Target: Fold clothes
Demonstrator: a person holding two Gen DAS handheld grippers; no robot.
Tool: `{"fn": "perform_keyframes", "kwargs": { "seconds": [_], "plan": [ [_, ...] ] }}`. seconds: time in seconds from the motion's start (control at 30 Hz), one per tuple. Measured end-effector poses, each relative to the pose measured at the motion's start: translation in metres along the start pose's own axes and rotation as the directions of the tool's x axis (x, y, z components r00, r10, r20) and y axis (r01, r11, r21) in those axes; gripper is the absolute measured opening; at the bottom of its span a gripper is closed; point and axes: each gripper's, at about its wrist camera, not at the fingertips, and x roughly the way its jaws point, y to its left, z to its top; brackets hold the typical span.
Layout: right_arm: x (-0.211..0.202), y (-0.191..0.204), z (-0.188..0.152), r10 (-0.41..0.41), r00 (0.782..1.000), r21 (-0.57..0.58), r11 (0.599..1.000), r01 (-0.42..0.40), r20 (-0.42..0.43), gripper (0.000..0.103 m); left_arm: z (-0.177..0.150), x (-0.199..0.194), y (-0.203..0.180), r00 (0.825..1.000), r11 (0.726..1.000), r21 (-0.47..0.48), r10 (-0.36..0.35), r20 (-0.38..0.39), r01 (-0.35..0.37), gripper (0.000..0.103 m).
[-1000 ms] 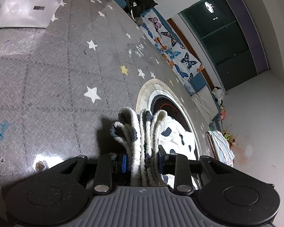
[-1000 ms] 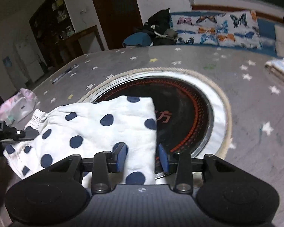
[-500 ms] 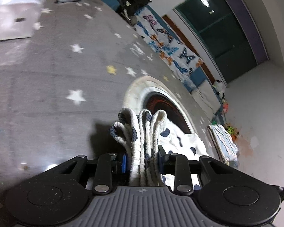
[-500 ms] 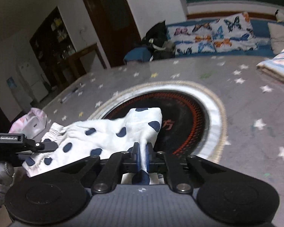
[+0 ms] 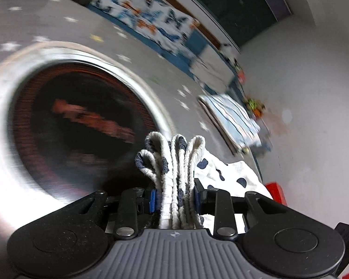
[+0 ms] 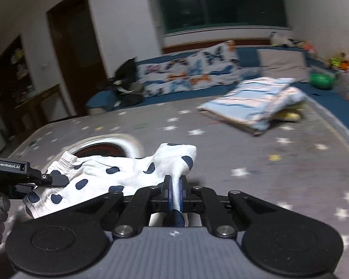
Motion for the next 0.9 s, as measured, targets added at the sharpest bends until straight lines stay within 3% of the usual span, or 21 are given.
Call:
{"fn": "perform_keyframes", "kwargs": {
  "seconds": [0.23,0.43,0.53,0.73,0.9],
  "plan": [
    [-0.006,-0.055,0.001,-0.108,0.994,0.051,0.993,0.107,0.023,0.005,0.000,0.060,-0.044,0.999,0.997,0.080,-0.020,-0.050,0.024,0.032],
    [0.007,-0.086,-0.012,-0.160,0.987,0.075,0.984,0.161,-0.017,0.005,-0.009,0.089,-0.052,0.994,0.991,0.131,0.050,-0.093,-0.038,0.044],
    [0.014,-0.091,-0.018,-0.159,0.986,0.080,0.983,0.162,-0.040,0.006,-0.006,0.086,-0.055,0.995,0.983,0.172,0.081,-0.067,-0.068,0.051],
    [0.011,-0.096,-0.018,-0.176,0.984,0.073,0.981,0.178,-0.036,0.011,0.005,0.065,-0.070,0.989,0.950,0.272,0.147,0.036,-0.151,0.051],
    [0.008,-0.092,-0.001,-0.152,0.988,0.044,0.987,0.152,-0.009,0.015,0.007,0.050,-0.091,0.993,0.930,0.352,0.080,0.083,-0.104,0.049]
  ]
}}
